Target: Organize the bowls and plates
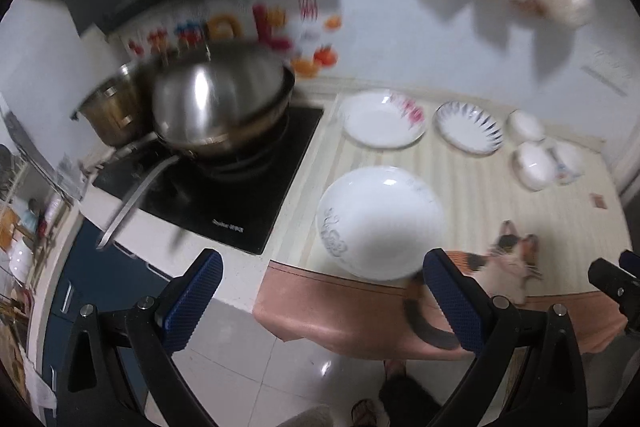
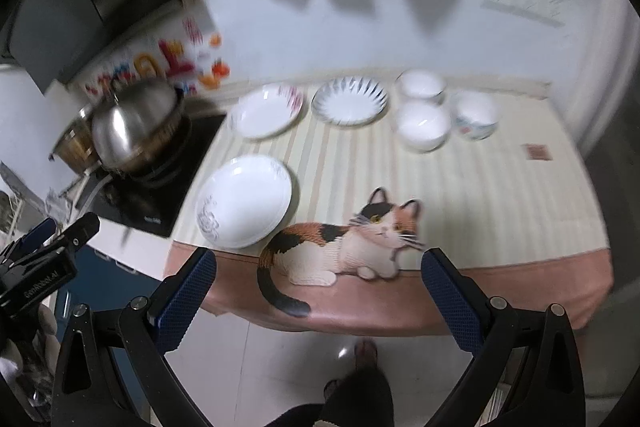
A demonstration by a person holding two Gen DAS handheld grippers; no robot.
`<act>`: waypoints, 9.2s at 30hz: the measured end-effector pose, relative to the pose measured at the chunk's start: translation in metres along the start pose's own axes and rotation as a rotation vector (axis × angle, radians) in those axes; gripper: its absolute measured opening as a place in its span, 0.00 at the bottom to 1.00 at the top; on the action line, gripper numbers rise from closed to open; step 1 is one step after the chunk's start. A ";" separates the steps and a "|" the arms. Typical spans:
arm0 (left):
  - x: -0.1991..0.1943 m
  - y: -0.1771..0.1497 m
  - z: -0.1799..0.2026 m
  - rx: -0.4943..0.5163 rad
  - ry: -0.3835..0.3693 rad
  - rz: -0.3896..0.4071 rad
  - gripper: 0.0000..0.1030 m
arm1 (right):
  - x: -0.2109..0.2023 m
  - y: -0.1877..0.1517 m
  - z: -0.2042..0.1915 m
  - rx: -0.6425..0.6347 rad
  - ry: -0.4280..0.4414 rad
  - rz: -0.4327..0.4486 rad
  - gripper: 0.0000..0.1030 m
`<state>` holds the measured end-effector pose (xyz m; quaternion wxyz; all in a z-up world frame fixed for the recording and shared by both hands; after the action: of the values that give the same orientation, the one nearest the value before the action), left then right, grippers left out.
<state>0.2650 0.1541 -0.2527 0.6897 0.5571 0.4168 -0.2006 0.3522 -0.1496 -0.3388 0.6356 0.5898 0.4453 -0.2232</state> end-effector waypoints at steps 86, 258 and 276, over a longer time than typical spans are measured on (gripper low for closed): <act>0.222 -0.080 0.187 0.192 -0.198 -0.598 0.34 | 0.274 -0.052 0.122 0.327 0.262 -0.502 0.21; 0.337 0.108 0.286 0.121 -0.190 -0.478 0.31 | 0.289 0.185 0.196 0.209 0.123 -0.290 0.40; 0.458 0.111 0.338 0.188 -0.181 -0.628 0.30 | 0.391 0.182 0.227 0.260 0.042 -0.453 0.28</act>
<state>0.7282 -0.0433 -0.5415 0.5740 0.4426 0.4850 -0.4893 0.7655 -0.2333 -0.5840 0.4789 0.5561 0.5469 -0.4029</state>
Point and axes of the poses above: each gripper's, at about its wrist camera, not at the fingertips, and x roughly the way its jaws point, z to its right, y to its top, the point moved 10 cm from there along x, roughly the way its jaws point, and after that the axes turned 12 degrees about -x, right-handed, at the moved point
